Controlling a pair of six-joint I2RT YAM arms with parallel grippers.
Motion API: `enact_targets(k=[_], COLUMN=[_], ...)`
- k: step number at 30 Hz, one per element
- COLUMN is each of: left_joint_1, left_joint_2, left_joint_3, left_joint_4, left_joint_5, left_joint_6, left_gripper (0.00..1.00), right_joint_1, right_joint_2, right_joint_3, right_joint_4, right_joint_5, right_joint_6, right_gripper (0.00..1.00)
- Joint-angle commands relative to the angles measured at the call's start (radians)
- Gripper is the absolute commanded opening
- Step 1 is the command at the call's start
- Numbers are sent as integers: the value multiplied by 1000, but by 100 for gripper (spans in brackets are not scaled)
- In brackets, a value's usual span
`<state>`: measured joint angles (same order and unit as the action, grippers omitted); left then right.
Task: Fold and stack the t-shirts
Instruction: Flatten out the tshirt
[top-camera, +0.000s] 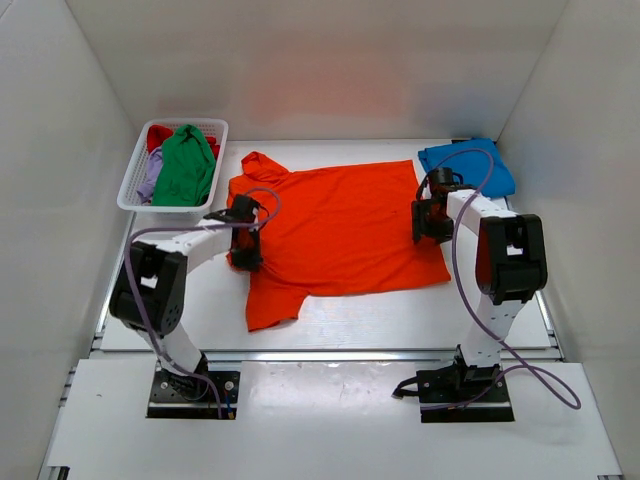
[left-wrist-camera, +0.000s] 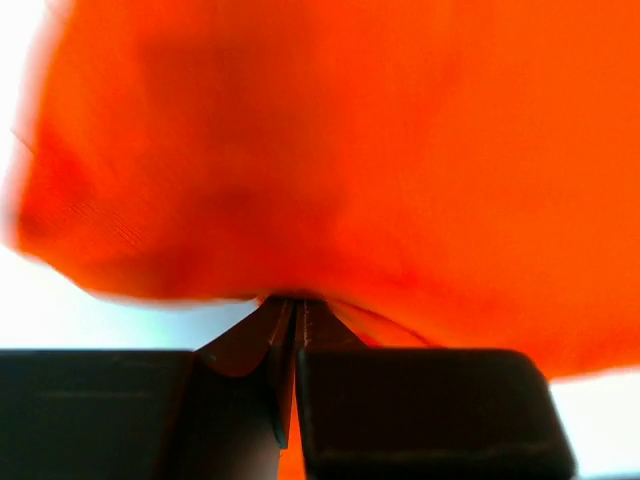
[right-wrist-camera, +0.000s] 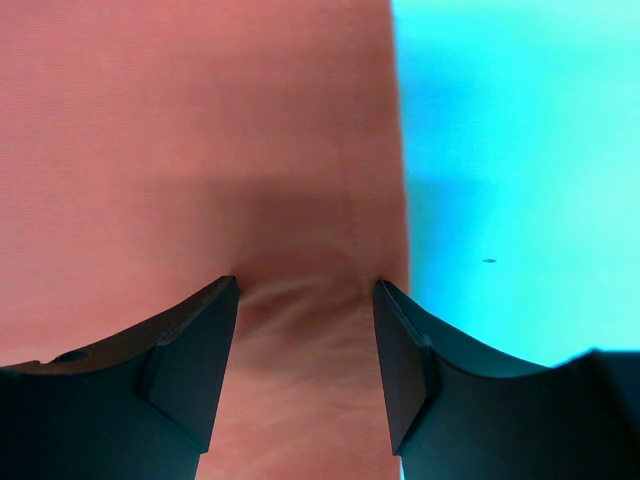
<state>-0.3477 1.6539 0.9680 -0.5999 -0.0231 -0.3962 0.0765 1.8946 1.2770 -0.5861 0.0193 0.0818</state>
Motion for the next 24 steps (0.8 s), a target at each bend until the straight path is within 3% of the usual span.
enact_targets(k=[1, 4, 7, 11, 17, 22, 24], left_joint_1=[68, 87, 72, 70, 4, -30, -63], left_joint_2=[41, 119, 89, -113, -399, -442, -431], left_joint_3=[121, 268, 278, 155, -101, -284, -285], left_joint_4=[17, -43, -77, -72, -133, -133, -133], left_joint_5=[-52, -57, -54, 3, 25, 43, 25], left_joint_6=[69, 120, 151, 113, 63, 39, 23], left_gripper=[14, 15, 25, 43, 47, 53, 54], right_joint_1=[-17, -9, 3, 26, 20, -33, -72], right_joint_2=[-8, 9, 9, -34, -210, -288, -302], right_joint_3=[10, 27, 42, 36, -60, -119, -151], right_joint_4=[-4, -4, -4, 2, 74, 23, 22], right_joint_5=[28, 33, 36, 24, -12, -10, -10], right_joint_6=[-24, -22, -19, -13, -10, 24, 36], right_gripper=[54, 54, 54, 56, 71, 77, 78])
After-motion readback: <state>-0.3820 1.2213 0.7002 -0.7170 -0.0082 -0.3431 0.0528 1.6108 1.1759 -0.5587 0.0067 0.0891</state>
